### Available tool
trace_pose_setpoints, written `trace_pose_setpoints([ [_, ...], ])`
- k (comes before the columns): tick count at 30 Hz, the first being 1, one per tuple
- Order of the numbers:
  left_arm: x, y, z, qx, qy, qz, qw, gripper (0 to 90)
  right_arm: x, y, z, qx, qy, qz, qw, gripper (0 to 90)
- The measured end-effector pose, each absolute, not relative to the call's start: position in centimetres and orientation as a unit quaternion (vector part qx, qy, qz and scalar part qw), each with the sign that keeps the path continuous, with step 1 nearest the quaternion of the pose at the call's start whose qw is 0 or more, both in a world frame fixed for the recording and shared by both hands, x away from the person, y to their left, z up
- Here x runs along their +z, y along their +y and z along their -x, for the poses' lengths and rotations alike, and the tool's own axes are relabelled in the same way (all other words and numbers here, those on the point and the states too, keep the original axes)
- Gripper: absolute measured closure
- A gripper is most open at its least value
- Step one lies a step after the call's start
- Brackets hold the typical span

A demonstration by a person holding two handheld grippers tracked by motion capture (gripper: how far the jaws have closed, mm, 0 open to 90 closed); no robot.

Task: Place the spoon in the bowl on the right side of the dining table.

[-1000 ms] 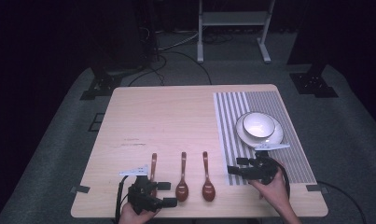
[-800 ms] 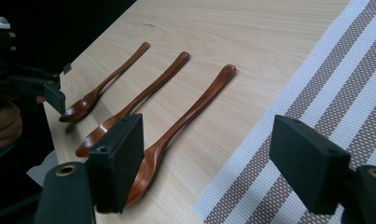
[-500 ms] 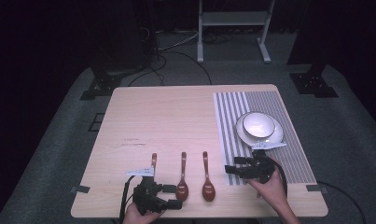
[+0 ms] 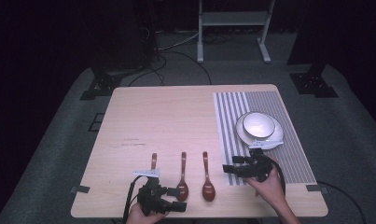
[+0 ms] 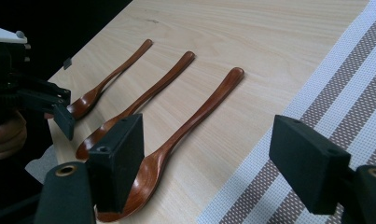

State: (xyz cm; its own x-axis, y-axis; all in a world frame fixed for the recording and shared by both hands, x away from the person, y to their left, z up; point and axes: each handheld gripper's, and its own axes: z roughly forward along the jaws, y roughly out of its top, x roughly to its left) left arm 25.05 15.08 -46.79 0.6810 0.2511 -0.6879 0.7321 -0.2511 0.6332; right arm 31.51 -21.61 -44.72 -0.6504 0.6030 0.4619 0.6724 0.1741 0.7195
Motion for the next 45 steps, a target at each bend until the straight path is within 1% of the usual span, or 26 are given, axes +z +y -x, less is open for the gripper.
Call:
trace_pose_setpoints([
  [6, -47.2, 14.5, -25.0, -0.238, 0.329, -0.765, 0.500, 5.2, -44.6, -21.1, -31.7, -0.489, -0.768, 0.412, 0.036, 25.2],
  [7, -47.5, 14.2, -25.0, -0.235, 0.331, -0.773, 0.488, 5.2, -44.5, -20.9, -31.8, -0.488, -0.769, 0.410, 0.039, 25.2],
  [8, -47.5, 14.2, -25.0, -0.235, 0.331, -0.773, 0.488, 5.2, -44.5, -20.9, -31.8, -0.488, -0.769, 0.410, 0.039, 25.2],
  [9, -47.7, 13.9, -25.0, -0.229, 0.335, -0.784, 0.470, 5.3, -44.5, -20.5, -31.8, -0.488, -0.771, 0.407, 0.040, 25.2],
  [12, -47.9, 13.6, -25.0, -0.229, 0.338, -0.790, 0.457, 6.3, -44.5, -19.9, -31.9, -0.485, -0.774, 0.404, 0.045, 25.2],
  [15, -47.9, 13.7, -25.0, -0.219, 0.341, -0.790, 0.460, 6.5, -44.5, -19.0, -32.1, -0.483, -0.778, 0.398, 0.051, 25.2],
  [24, -48.0, 13.8, -25.1, -0.220, 0.341, -0.790, 0.459, 6.5, -44.2, -15.9, -33.0, -0.466, -0.798, 0.376, 0.064, 25.2],
  [29, -48.0, 13.8, -25.0, -0.221, 0.341, -0.790, 0.460, 6.5, -44.4, -14.9, -33.7, -0.457, -0.803, 0.375, 0.075, 25.3],
  [45, -48.0, 13.8, -25.1, -0.226, 0.343, -0.786, 0.462, 6.5, -44.6, -11.9, -35.2, -0.431, -0.822, 0.363, 0.086, 26.5],
])
